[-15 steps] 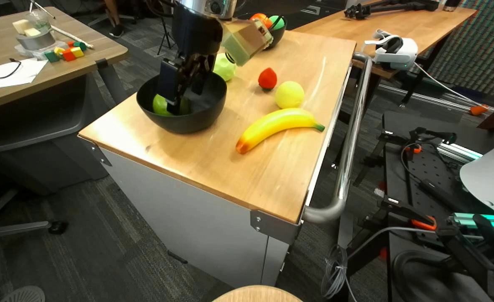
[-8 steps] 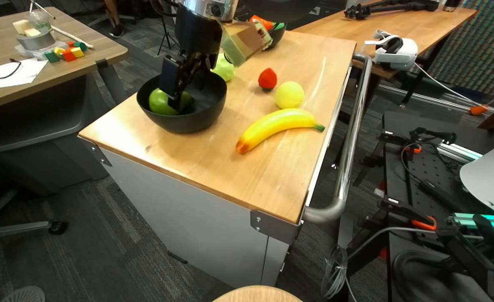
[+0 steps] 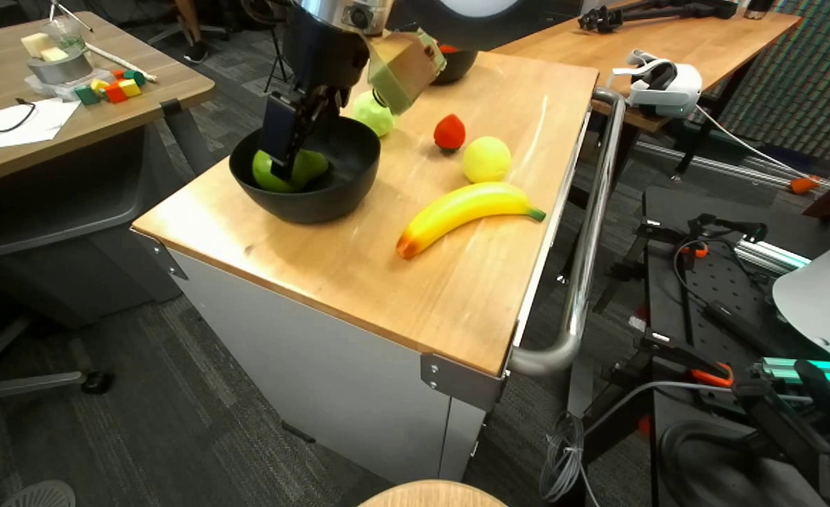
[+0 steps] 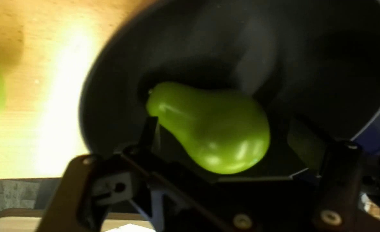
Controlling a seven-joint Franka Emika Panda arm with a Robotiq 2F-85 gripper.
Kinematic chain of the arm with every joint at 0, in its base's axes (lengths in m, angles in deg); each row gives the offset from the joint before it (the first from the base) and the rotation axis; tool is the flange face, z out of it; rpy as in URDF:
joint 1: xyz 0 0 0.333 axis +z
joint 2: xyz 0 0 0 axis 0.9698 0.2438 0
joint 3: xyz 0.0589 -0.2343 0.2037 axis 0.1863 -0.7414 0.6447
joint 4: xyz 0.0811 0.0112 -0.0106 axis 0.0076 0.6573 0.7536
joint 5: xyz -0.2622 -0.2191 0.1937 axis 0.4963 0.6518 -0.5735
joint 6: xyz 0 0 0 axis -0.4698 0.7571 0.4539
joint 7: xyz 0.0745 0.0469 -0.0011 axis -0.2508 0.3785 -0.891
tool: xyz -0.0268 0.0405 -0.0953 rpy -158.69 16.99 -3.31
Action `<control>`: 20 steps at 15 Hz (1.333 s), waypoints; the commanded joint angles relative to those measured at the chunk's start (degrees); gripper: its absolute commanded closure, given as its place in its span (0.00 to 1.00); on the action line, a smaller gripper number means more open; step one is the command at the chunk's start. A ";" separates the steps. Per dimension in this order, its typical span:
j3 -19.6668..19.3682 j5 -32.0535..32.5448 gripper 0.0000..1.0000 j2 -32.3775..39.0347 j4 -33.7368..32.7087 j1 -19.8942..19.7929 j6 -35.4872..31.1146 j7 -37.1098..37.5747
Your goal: Move the fruit and vegetable toys from the bowls to the counter
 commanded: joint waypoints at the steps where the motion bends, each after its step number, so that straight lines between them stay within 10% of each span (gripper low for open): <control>1: 3.96 0.19 0.00 1.74 -1.97 -0.82 -1.04 -8.78; 20: 5.91 8.47 0.00 2.91 -3.63 -8.87 7.12 -41.50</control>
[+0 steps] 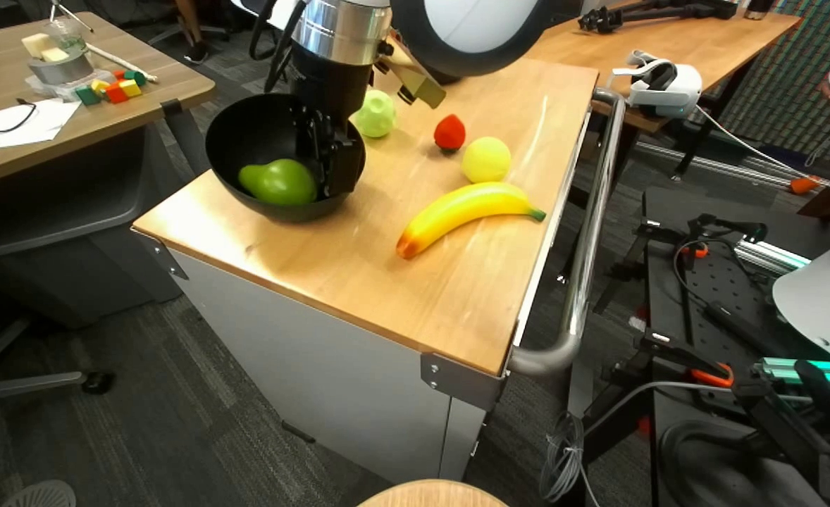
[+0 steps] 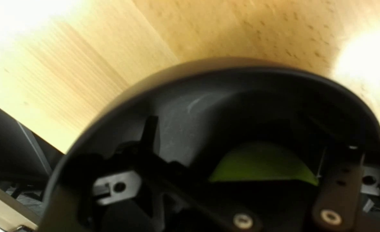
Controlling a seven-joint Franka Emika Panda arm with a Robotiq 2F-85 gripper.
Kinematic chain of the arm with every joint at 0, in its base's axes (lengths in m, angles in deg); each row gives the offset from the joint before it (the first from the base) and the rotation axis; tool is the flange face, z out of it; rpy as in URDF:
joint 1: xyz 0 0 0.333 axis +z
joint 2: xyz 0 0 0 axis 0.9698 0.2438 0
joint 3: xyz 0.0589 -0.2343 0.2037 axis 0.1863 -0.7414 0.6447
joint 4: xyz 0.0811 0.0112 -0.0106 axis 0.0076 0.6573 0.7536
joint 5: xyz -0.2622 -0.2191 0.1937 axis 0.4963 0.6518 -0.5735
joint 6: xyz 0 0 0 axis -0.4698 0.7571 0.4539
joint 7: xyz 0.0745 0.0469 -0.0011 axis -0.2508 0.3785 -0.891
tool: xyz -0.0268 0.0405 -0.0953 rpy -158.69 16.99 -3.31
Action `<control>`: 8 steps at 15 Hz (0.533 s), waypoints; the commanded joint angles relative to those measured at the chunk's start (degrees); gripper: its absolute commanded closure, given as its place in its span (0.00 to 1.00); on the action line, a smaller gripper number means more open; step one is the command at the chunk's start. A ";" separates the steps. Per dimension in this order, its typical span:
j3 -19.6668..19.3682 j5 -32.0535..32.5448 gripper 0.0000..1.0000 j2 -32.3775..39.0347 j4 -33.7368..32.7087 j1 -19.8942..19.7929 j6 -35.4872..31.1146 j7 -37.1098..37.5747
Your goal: Move the fruit and vegetable toys from the bowls to the counter
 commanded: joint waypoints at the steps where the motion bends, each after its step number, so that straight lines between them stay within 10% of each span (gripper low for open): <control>1: -0.25 0.25 0.00 -0.55 -1.72 -2.69 3.36 -2.21; 8: 3.99 -11.87 0.00 -0.50 -6.06 -6.98 10.05 -3.11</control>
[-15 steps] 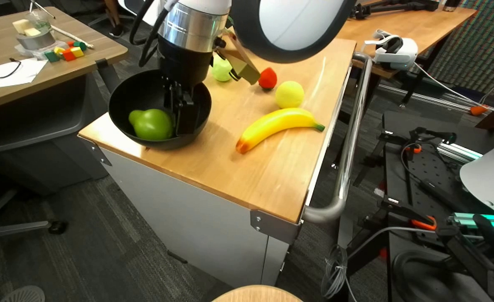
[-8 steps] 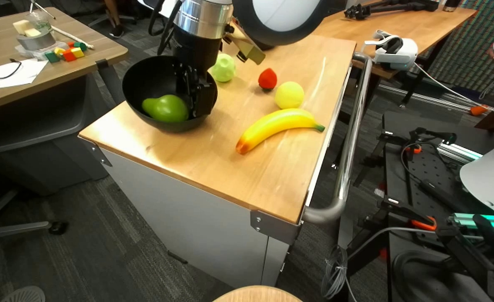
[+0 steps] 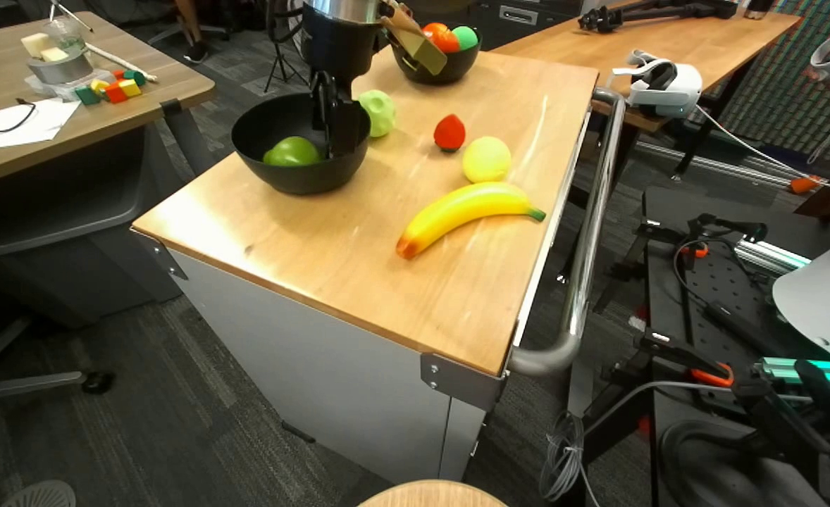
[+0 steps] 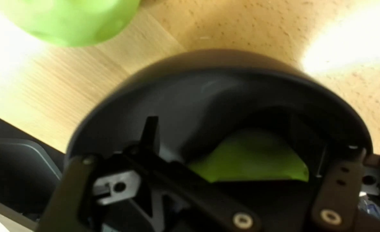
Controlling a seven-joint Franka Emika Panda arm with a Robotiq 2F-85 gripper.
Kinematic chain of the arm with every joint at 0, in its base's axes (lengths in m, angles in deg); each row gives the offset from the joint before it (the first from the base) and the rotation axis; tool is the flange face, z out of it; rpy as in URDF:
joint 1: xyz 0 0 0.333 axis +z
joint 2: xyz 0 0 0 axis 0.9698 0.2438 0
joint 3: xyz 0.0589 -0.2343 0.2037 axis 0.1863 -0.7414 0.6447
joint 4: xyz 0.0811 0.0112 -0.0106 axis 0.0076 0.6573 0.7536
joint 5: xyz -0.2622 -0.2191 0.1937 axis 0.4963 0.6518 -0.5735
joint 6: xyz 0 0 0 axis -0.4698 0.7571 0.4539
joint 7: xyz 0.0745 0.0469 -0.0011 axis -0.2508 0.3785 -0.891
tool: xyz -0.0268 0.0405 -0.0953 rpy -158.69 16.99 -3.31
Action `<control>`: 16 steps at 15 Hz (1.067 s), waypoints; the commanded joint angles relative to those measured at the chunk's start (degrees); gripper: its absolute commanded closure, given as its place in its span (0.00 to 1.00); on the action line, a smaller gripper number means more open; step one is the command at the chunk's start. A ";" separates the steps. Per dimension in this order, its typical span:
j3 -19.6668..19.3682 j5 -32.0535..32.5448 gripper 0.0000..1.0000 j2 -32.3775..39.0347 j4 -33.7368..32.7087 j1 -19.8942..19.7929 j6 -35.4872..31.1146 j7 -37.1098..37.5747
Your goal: Move the fruit and vegetable toys from the bowls to the counter
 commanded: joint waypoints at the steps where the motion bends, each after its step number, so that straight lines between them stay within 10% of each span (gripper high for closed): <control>1: 2.75 -7.11 0.00 -0.43 -3.43 -1.72 4.82 -1.18; 16: 1.21 -10.66 0.00 3.35 -9.07 0.61 6.59 0.28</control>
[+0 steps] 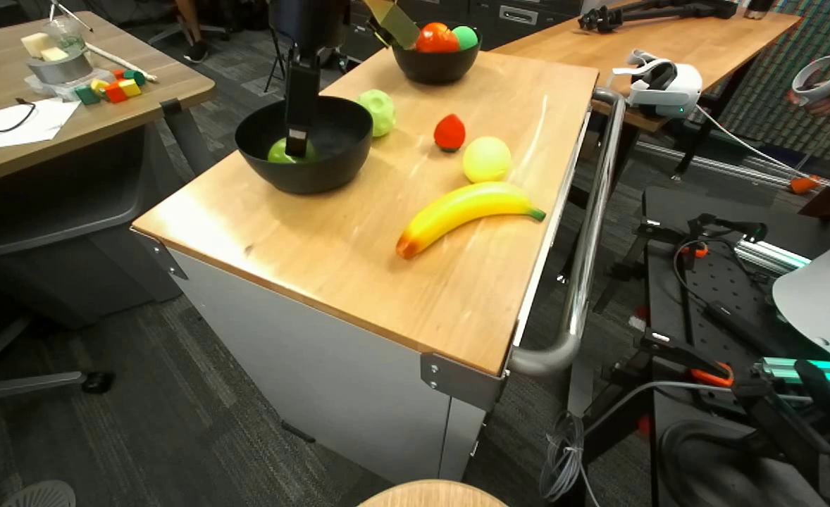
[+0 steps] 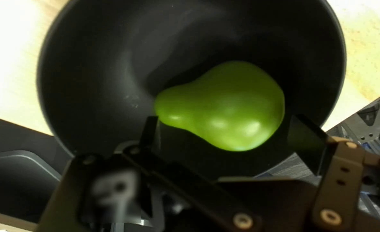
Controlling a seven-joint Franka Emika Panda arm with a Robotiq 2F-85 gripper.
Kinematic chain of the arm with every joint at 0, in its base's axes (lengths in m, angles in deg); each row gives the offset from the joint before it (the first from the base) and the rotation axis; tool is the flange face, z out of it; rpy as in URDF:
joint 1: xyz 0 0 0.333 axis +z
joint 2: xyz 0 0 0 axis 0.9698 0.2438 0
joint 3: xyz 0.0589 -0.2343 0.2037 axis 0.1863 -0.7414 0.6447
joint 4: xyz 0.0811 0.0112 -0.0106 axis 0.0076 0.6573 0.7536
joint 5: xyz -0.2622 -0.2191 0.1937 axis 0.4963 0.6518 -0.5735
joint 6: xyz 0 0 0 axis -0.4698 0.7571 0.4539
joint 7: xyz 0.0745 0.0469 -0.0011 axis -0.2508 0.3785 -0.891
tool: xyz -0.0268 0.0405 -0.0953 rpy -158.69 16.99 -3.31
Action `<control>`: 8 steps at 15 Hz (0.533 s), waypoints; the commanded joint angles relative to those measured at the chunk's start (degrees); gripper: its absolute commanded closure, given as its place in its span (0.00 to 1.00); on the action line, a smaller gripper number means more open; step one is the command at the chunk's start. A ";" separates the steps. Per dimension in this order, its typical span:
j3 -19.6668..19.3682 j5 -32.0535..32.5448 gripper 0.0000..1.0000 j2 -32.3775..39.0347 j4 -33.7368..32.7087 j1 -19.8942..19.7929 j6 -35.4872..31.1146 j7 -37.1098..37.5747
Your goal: Move the fruit and vegetable toys from the bowls to the counter
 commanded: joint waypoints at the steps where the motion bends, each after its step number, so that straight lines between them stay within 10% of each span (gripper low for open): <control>1: -0.67 1.79 0.00 2.80 -3.04 1.39 0.10 0.36; 8: -1.85 6.20 0.00 6.71 -5.80 2.09 0.50 0.99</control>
